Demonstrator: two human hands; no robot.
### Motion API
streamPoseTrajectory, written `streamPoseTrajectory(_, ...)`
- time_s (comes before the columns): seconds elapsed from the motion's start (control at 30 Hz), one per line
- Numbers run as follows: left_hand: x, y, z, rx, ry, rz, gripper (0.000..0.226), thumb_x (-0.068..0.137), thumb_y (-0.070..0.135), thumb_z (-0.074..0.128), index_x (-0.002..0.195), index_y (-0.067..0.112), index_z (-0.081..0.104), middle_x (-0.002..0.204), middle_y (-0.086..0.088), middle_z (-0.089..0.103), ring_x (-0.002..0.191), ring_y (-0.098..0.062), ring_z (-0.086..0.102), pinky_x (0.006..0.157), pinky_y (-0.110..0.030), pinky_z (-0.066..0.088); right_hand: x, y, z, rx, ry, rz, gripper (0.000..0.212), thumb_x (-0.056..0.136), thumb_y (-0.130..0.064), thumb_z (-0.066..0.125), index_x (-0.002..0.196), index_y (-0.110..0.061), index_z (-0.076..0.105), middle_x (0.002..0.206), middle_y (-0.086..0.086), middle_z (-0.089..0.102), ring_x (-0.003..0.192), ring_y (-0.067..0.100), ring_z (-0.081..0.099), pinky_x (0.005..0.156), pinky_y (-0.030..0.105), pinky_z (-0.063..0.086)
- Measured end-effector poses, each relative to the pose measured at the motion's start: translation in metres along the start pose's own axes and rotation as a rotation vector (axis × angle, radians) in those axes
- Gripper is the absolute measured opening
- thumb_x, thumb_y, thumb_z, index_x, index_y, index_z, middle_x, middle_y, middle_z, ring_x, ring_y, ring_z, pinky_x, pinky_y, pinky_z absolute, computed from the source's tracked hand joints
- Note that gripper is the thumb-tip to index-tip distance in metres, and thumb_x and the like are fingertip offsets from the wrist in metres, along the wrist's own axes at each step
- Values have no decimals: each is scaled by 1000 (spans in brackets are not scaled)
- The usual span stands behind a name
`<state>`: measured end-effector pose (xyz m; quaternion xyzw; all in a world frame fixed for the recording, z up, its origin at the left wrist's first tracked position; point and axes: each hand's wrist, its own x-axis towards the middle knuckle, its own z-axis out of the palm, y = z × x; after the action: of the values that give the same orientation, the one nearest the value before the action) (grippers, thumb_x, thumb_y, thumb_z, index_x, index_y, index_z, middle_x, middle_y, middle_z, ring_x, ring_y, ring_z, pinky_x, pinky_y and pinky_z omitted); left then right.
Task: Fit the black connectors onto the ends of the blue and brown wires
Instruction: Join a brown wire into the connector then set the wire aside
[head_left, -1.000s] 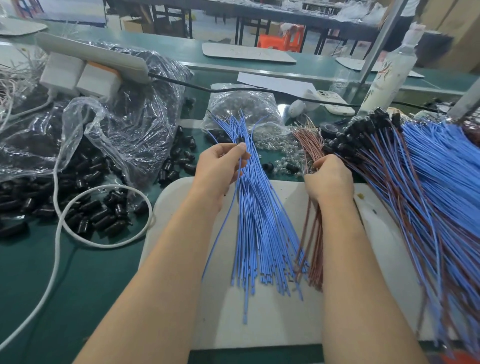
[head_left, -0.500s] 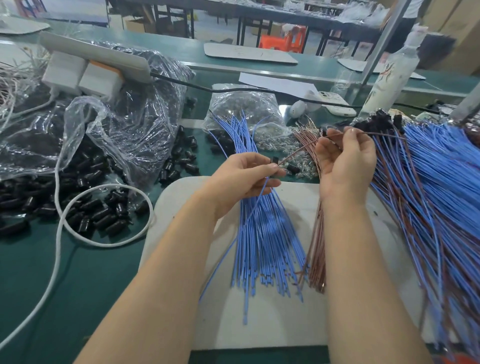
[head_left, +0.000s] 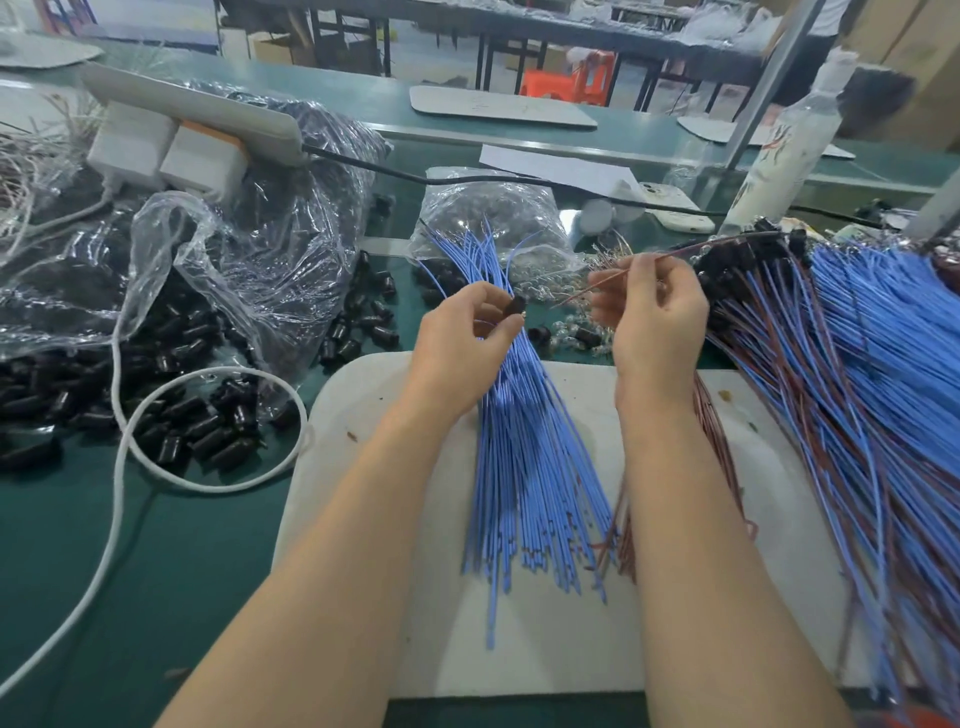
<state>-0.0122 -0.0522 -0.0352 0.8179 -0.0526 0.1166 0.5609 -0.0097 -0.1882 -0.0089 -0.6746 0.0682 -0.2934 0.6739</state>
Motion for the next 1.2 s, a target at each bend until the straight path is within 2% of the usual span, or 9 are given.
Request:
streamPoseTrajectory(0.1, 0, -2, 1, 91, 21, 54, 7, 90, 16, 63, 96, 15, 64, 78, 11, 62, 78, -9, 59, 72, -10, 42, -4, -2, 4, 10, -15, -54, 17, 101, -16, 43, 87, -16, 53, 73, 3, 67, 58, 9, 61, 57, 21, 51)
streamPoseTrajectory(0.27, 0, -3, 3, 149, -16, 91, 8, 90, 16, 62, 98, 16, 64, 82, 11, 64, 81, -9, 60, 72, -10, 42, -5, 2, 7, -74, -40, -127, 17, 100, -17, 45, 85, -17, 52, 71, -1, 66, 59, 8, 62, 59, 23, 52)
streamPoseTrajectory(0.5, -2, 0, 3, 180, -35, 125, 8, 89, 15, 63, 97, 16, 65, 85, 4, 66, 86, -15, 62, 81, -31, 49, -7, 3, 8, -250, -82, -221, 17, 99, -20, 47, 84, -18, 52, 75, 3, 67, 67, 18, 65, 72, 42, 55)
streamPoseTrajectory(0.67, -3, 1, 3, 190, -15, 124, 8, 89, 17, 63, 97, 18, 65, 85, 4, 65, 86, -17, 61, 82, -35, 49, -12, 0, 9, -423, -144, -316, 21, 98, -21, 50, 87, -7, 60, 75, 3, 66, 70, 20, 62, 74, 39, 50)
streamPoseTrajectory(0.8, -3, 4, 1, 204, 33, 212, 8, 88, 15, 63, 95, 14, 67, 88, 3, 67, 85, -14, 60, 82, -34, 49, -16, -1, 10, -599, -326, -273, 18, 93, -23, 58, 85, -9, 66, 72, -5, 61, 73, 17, 60, 77, 32, 46)
streamPoseTrajectory(0.93, -3, 4, 2, 203, 82, 236, 12, 89, 17, 63, 99, 13, 68, 88, 8, 64, 86, -9, 56, 81, -26, 45, -17, -7, 12, -234, -289, -69, 8, 93, -29, 59, 90, -25, 66, 77, -7, 67, 70, 4, 62, 73, 24, 52)
streamPoseTrajectory(1.0, -4, 5, 2, 210, 99, 259, 11, 89, 16, 62, 99, 13, 68, 85, 11, 59, 85, -8, 53, 79, -23, 43, -16, -8, 12, -9, -260, 50, 16, 98, -31, 49, 95, -29, 65, 80, -6, 68, 68, 3, 62, 65, 18, 51)
streamPoseTrajectory(1.07, -5, 8, 3, 210, 104, 304, 13, 89, 16, 62, 101, 15, 68, 85, 14, 58, 86, -8, 52, 77, -20, 40, -15, -7, 14, -39, -313, 61, 27, 102, -30, 41, 97, -27, 67, 83, -6, 71, 73, 4, 65, 67, 19, 52)
streamPoseTrajectory(1.2, -7, 15, 1, 21, 124, 281, 8, 89, 15, 63, 94, 17, 68, 81, 11, 67, 82, -10, 63, 74, -20, 44, -21, -4, 20, -243, -512, 12, 34, 101, -42, 36, 112, -28, 64, 109, 0, 69, 106, 17, 64, 96, 44, 49)
